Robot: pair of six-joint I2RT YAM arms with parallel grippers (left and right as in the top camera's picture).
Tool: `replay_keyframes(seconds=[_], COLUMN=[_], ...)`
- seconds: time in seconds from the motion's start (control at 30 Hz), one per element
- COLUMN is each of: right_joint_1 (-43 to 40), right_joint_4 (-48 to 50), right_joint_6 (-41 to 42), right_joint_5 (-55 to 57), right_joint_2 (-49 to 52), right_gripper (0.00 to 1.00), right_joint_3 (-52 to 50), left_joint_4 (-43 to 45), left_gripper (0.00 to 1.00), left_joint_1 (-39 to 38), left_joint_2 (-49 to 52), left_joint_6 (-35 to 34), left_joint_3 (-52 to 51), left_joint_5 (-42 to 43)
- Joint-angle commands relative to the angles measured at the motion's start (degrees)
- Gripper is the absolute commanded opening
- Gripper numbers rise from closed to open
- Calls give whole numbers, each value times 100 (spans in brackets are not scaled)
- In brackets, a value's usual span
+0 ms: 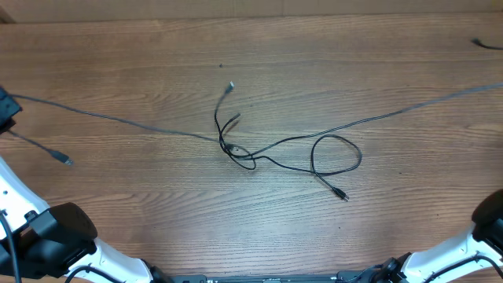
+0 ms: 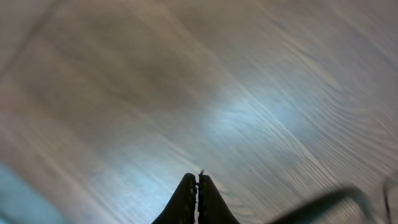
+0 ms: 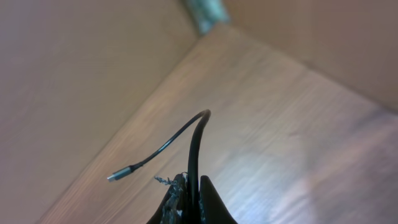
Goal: Untangle cables
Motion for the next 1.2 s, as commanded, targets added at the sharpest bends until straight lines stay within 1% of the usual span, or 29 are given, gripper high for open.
replay_keyframes(seconds=[0.0, 0.03, 0.07, 0.1, 0.13, 0.17, 0.43, 0.6, 0.7, 0.8, 1.0, 1.07, 1.13, 1.17], right_joint_1=[470, 608, 726, 881, 1023, 1158, 2218, 2778, 3018, 3254, 3617, 3626, 3626, 3626], right_joint_4=[46, 52, 55, 55, 55, 55, 13, 63, 96, 48, -114, -111, -101, -83], right_joint_6=[-57, -122, -190, -282, -337, -354, -352, -350, -350, -350, -348, -299, -173, -96], right_joint_5=[-249, -249, -247, -247, -245, -245, -256, -656, -835, -979, -994, -997, -997, -999], right_joint_2=[-26, -26, -26, -26, -26, -26, -28, -127, -291, -522, -1117, -1320, -1523, -1620], right_gripper=[4, 4, 4, 4, 4, 4, 4, 4, 4, 4, 4, 4, 4, 4], right_joint_3=[168, 168, 168, 168, 168, 168, 170, 188, 282, 564, 1462, 1740, 1969, 2055], left_joint_4=[22, 22, 20, 17, 17, 22, 101, 66, 70, 127, 382, 466, 568, 614], left_gripper=[4, 7, 17, 37, 63, 100, 100, 100, 100, 100, 100, 100, 100, 100], left_joint_1=[-326, -455, -577, -710, -839, -992, -2111, -2833, -3191, -3543, -4063, -4183, -4299, -4356], left_joint_2=[42, 42, 42, 42, 42, 42, 42, 42, 42, 44, 57, 74, 109, 129], left_joint_6=[660, 798, 898, 960, 957, 957, 1043, 1423, 1469, 1469, 1469, 1469, 1543, 1692], left_joint_3=[-13, -13, -13, -13, -13, -13, -13, -13, -13, -13, -15, -15, -15, -15], left_joint_5=[708, 704, 702, 704, 706, 708, 699, 704, 704, 706, 750, 887, 1266, 1545])
